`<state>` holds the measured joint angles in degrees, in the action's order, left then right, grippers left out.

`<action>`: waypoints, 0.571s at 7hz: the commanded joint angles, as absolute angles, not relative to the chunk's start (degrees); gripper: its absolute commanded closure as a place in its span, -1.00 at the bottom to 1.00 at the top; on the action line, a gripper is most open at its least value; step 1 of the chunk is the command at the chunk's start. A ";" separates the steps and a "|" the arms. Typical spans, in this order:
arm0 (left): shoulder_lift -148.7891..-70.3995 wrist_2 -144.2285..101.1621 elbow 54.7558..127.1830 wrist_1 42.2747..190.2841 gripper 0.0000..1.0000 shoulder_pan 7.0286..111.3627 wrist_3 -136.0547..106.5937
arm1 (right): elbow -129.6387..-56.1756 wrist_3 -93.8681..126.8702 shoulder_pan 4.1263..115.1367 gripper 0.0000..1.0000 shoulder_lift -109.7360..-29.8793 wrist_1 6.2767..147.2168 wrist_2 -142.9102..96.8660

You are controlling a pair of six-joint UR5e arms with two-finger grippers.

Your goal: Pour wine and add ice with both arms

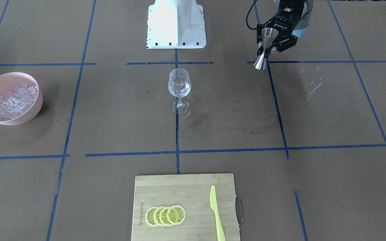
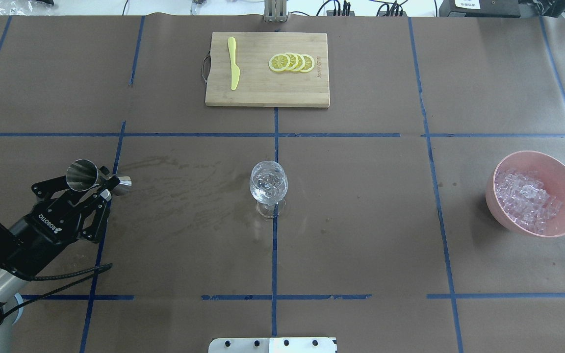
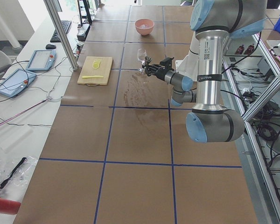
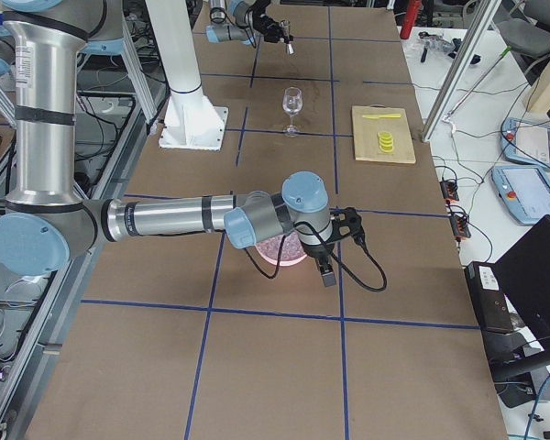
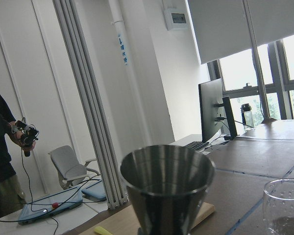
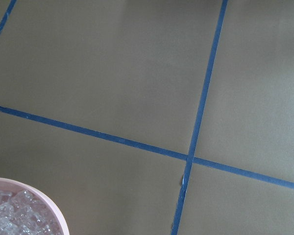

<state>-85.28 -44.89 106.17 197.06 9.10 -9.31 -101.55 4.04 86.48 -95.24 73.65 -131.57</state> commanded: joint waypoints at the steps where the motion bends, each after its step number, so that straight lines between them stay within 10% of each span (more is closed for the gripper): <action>1: -81.57 -45.00 103.55 196.61 1.00 9.05 -14.15 | -101.69 4.04 86.48 -1.00 -95.45 73.65 -131.57; 4: -78.05 -45.18 98.82 196.69 1.00 9.05 -22.31 | -101.69 4.04 86.48 -1.00 -95.62 73.65 -131.57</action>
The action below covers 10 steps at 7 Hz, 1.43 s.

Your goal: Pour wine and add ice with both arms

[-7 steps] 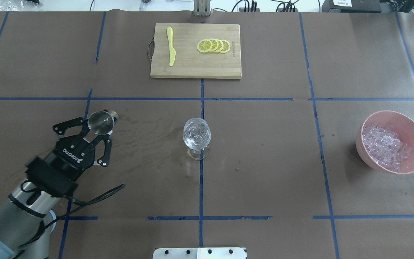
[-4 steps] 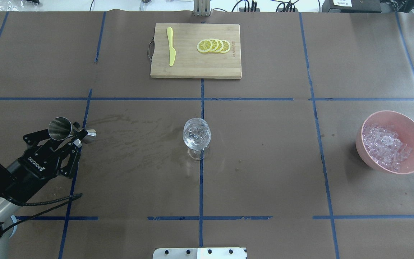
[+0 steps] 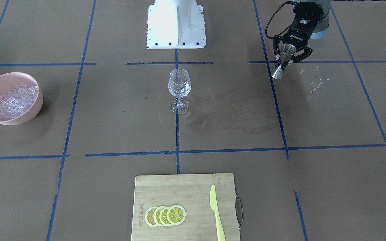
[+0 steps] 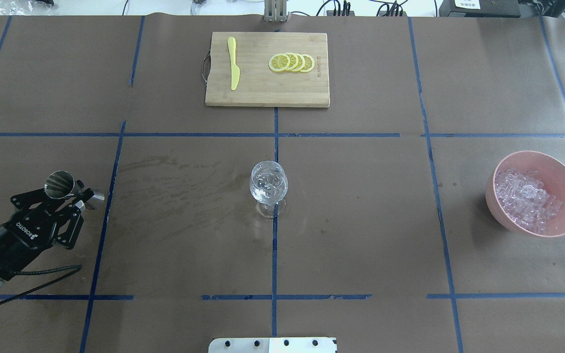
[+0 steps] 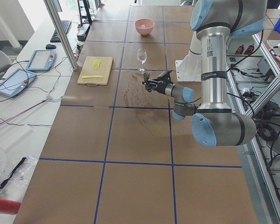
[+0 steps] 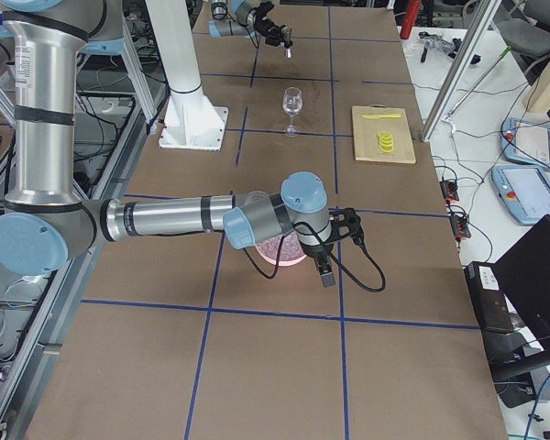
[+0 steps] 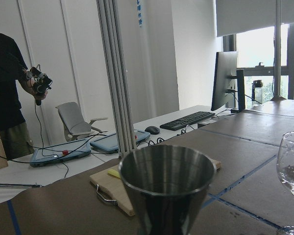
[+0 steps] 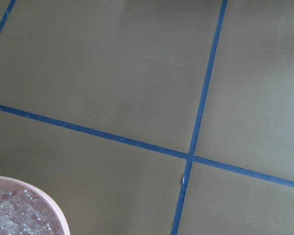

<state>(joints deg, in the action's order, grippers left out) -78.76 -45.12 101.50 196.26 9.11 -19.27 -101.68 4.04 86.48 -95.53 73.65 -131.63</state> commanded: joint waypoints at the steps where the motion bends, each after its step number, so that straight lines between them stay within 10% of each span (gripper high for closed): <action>1: -77.96 -45.26 97.92 196.79 1.00 9.14 -25.98 | -101.86 4.04 86.48 -1.00 -95.62 73.57 -131.57; 10: -81.91 -44.74 87.54 196.79 1.00 8.96 -31.99 | -102.13 4.04 86.48 -1.00 -95.71 73.56 -131.57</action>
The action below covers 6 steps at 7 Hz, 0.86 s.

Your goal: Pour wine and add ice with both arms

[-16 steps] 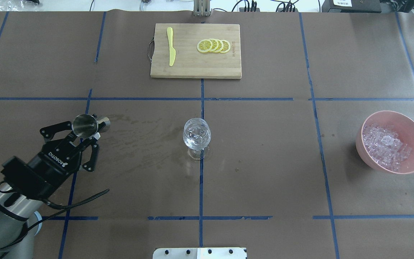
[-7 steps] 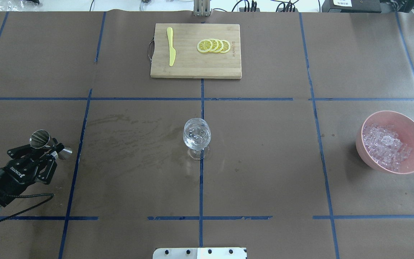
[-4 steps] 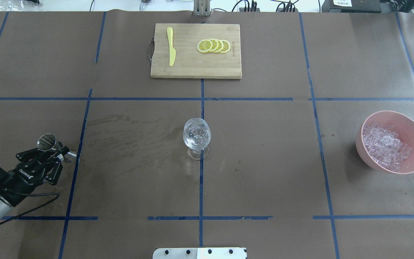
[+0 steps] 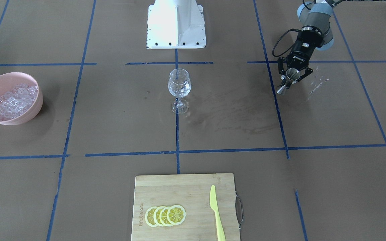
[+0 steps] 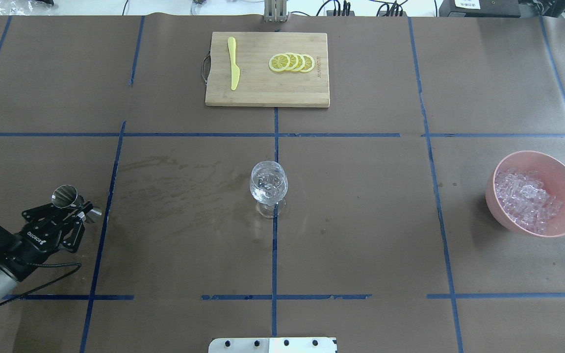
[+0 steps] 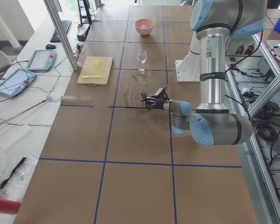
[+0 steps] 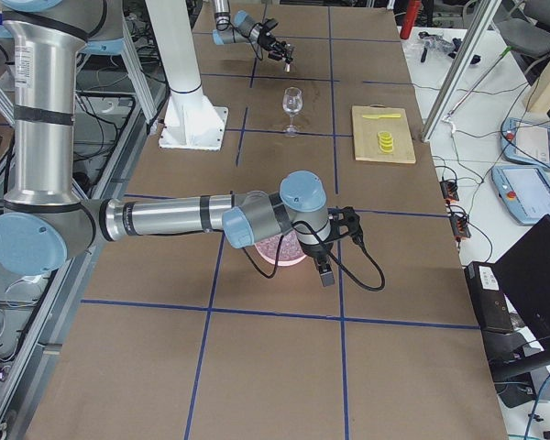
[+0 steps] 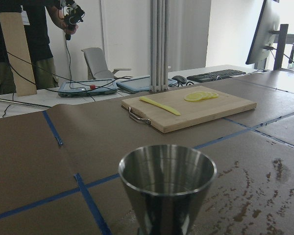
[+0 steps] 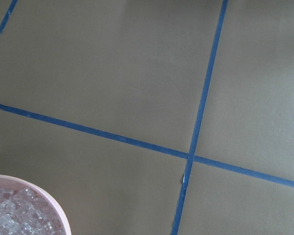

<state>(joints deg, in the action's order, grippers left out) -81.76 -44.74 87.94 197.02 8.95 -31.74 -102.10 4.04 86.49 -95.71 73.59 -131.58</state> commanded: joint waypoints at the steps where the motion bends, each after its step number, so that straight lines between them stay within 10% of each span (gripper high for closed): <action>1: -82.18 -44.74 86.93 196.70 1.00 8.88 -32.17 | -102.13 4.04 86.48 -1.00 -95.71 73.56 -131.57; 6: -82.97 -44.82 83.94 196.61 1.00 8.79 -35.59 | -102.13 3.96 86.48 -1.00 -95.80 73.56 -131.57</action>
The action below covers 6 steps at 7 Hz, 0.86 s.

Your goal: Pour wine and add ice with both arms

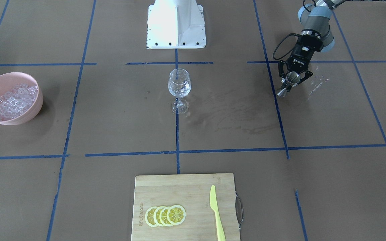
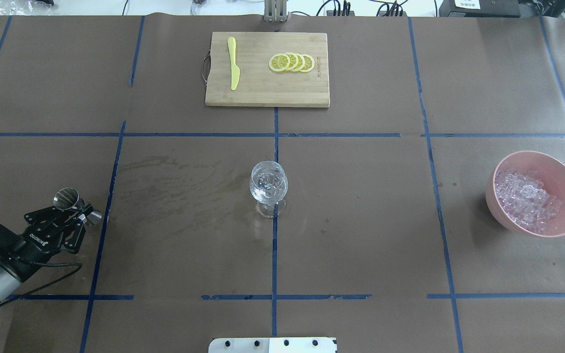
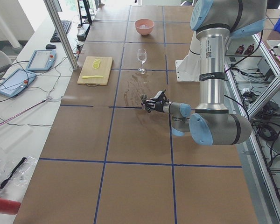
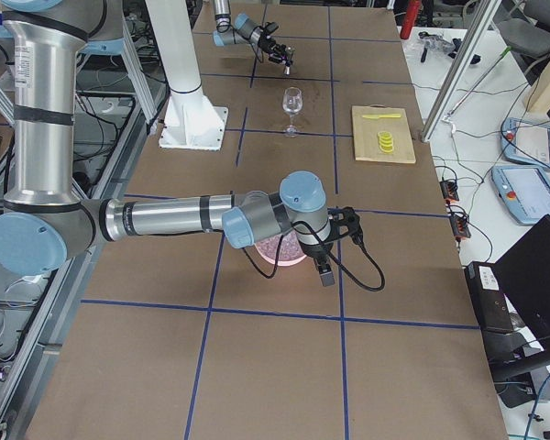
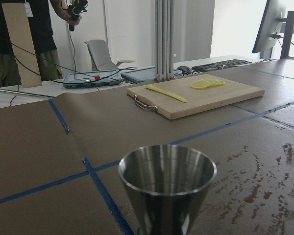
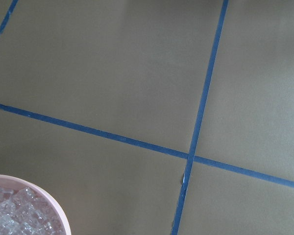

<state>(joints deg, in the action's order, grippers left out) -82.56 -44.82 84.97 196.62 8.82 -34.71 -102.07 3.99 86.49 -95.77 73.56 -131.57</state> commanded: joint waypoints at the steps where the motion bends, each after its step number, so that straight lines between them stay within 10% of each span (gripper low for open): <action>1: -82.97 -44.91 83.76 196.61 1.00 8.88 -35.60 | -102.13 3.96 86.48 -1.00 -95.80 73.56 -131.57; 6: -84.11 -44.74 82.01 196.44 0.94 8.79 -36.91 | -102.13 3.96 86.48 -1.00 -95.80 73.56 -131.57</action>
